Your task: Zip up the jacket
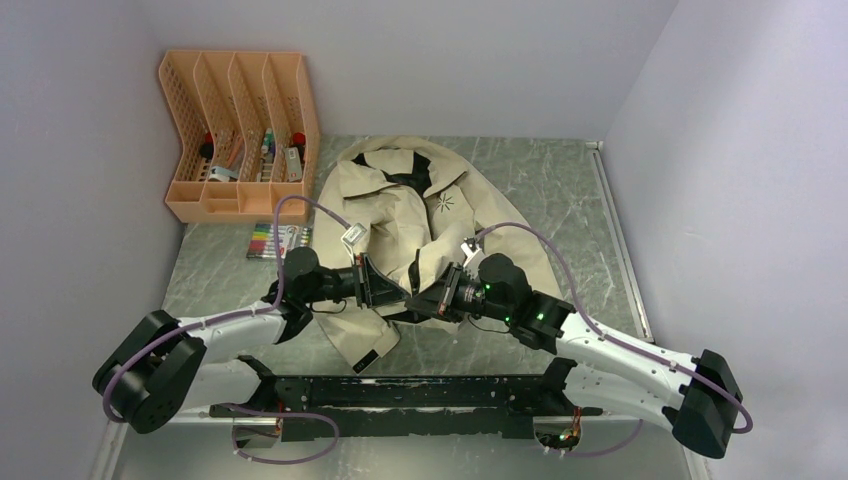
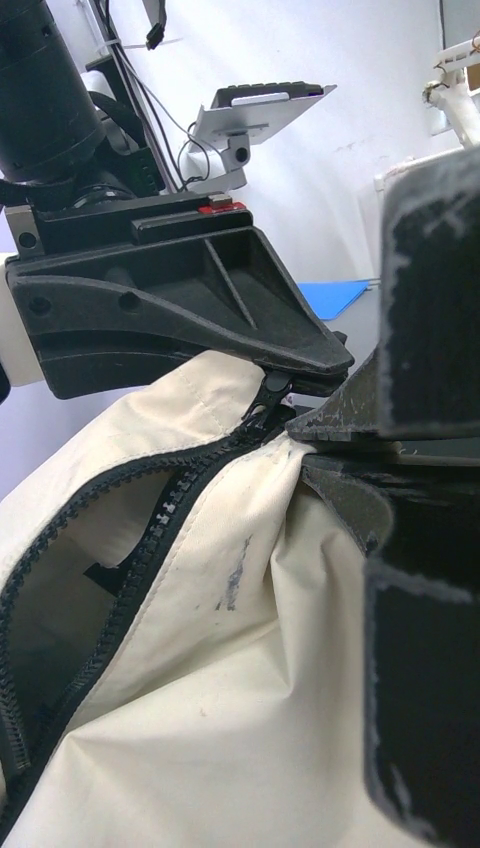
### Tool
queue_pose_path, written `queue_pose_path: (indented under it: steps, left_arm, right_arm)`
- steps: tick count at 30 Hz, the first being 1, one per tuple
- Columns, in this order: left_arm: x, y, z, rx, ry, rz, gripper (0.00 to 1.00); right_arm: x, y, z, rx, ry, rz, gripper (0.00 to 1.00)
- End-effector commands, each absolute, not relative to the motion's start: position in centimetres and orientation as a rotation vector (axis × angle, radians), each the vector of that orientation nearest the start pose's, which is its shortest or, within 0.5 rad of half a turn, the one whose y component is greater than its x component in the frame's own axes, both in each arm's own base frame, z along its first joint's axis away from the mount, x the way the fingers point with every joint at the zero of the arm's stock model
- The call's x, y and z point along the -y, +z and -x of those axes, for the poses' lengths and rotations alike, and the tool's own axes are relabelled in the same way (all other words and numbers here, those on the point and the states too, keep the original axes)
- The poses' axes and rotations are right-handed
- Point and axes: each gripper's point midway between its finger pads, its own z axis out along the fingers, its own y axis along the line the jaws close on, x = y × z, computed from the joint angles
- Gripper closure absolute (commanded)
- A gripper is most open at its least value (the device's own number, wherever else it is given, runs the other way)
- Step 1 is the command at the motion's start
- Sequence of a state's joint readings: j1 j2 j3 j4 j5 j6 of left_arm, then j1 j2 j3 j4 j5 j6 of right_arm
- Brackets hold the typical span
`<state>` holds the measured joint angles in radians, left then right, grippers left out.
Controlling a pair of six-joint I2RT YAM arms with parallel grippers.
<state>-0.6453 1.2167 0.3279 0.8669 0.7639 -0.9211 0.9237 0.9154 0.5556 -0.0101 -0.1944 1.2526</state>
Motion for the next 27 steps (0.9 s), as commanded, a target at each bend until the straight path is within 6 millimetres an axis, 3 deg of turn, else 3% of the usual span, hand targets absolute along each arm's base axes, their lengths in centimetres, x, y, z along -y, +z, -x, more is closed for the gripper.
queue_pose_path:
  steps: [1,9,13,21,27]
  left_arm:
    - [29.8,16.2,-13.9,-1.928,-1.753,-0.517,0.92]
    - [29.9,15.9,-14.0,-1.940,-1.756,-0.514,0.92]
    - [30.0,15.9,-14.0,-1.937,-1.762,-0.516,0.92]
    - [29.9,15.2,-14.0,-1.964,-1.744,-0.515,0.92]
    - [29.9,14.8,-14.1,-1.971,-1.673,-0.546,0.92]
  right_arm:
    - [-30.7,23.4,-16.0,-2.146,1.561,-0.288,0.92]
    - [-30.1,23.4,-16.0,-2.148,1.545,-0.313,0.85]
    - [-30.0,23.1,-15.9,-2.150,1.548,-0.321,1.00]
    - [-30.2,24.1,-16.1,-2.132,1.553,-0.305,1.00]
    - [-29.8,24.7,-17.4,-2.153,1.479,-0.369,1.00]
